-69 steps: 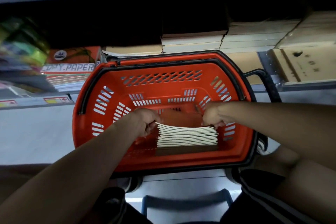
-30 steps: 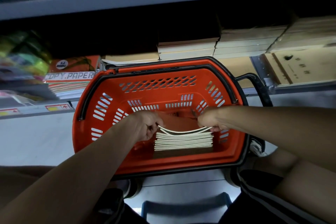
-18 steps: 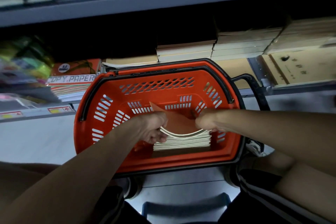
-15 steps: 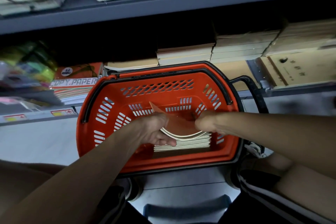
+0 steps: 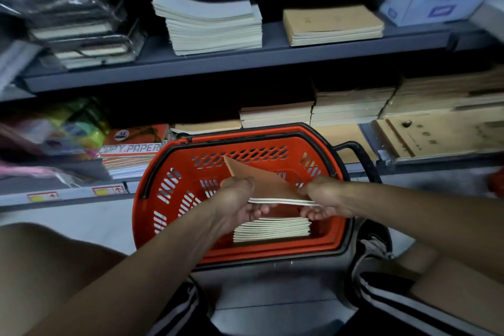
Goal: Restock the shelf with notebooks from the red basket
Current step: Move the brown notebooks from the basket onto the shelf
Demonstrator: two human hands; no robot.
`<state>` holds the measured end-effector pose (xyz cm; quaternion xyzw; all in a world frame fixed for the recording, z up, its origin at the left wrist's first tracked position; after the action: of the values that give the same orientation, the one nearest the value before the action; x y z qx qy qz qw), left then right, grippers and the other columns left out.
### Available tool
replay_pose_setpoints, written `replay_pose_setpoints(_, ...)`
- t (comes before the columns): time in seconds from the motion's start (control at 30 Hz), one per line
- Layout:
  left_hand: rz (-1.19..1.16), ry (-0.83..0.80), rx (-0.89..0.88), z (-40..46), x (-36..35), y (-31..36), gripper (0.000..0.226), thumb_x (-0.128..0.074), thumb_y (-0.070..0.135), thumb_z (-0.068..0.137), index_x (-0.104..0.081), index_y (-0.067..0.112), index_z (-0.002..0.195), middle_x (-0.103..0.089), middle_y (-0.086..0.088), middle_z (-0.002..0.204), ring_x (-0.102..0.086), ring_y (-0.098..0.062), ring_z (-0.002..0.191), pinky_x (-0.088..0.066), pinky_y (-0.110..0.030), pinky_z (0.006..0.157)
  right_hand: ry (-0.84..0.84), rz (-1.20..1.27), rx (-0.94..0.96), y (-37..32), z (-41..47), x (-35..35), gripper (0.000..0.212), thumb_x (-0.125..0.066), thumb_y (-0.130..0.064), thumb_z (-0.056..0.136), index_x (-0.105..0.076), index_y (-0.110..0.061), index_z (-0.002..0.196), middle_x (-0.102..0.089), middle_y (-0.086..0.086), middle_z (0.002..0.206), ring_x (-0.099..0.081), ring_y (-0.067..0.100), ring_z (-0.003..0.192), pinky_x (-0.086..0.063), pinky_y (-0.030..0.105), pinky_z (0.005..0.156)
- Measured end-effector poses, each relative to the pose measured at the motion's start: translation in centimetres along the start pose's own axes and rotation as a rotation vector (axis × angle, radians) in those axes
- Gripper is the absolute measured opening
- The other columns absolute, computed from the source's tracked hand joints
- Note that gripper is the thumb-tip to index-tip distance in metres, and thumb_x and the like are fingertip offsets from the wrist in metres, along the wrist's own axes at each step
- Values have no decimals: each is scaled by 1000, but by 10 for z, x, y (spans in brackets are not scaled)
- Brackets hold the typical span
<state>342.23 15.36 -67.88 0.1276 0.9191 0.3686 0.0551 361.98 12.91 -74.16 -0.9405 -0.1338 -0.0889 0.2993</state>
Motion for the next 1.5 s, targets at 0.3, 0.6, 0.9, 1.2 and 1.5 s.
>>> replay_pose_setpoints(0.3, -38, 100, -209, -37, 3, 23, 35, -32, 11, 104, -33, -2, 136, -69, -21, 74, -54, -22, 41, -39, -24, 41, 176, 347, 213, -27, -61, 34, 13, -65, -10, 101, -70, -1, 110, -70, 11, 82, -53, 13, 50, -38, 25, 48)
replay_pose_setpoints(0.6, -90, 112, -362, -89, -3, 53, 39, -38, 13, 95, -41, -2, 131, -67, -30, 116, -55, -22, 44, -38, -26, 42, 349, 443, 590, -56, -152, 56, 18, -57, -13, 106, -74, -17, 112, -81, 4, 91, -74, 12, 61, -48, 19, 45)
replay_pose_setpoints(0.9, -22, 150, -595, -133, -30, 99, 14, -40, 8, 101, -47, 4, 112, -64, -17, 93, -54, -17, 43, -36, -26, 41, 487, 506, 829, -72, -208, 96, 27, -57, -12, 105, -79, -28, 99, -81, -7, 96, -77, 18, 94, -60, 41, 89)
replay_pose_setpoints(1.2, -73, 145, -789, -150, -49, 154, 13, -40, 5, 100, -42, 8, 112, -61, -15, 92, -51, -14, 46, -36, -29, 45, 578, 538, 1011, -98, -241, 138, 45, -51, 0, 91, -84, -29, 81, -81, 1, 93, -68, 15, 85, -48, 31, 76)
replay_pose_setpoints(1.5, 21, 178, -852, -110, -67, 242, 10, -39, 17, 103, -43, 16, 112, -65, -11, 110, -57, -14, 56, -41, -28, 47, 775, 431, 1011, -163, -221, 207, 39, -53, -12, 85, -80, -41, 87, -80, -10, 94, -71, 28, 100, -58, 47, 88)
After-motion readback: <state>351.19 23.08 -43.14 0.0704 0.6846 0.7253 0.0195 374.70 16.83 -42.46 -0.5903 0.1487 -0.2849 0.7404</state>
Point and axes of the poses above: each hand's wrist, its own z-axis towards the middle knuckle, its own x-axis out of the back of the hand, y = z × x, the point moved 10 cm from there along z, towards the middle knuckle
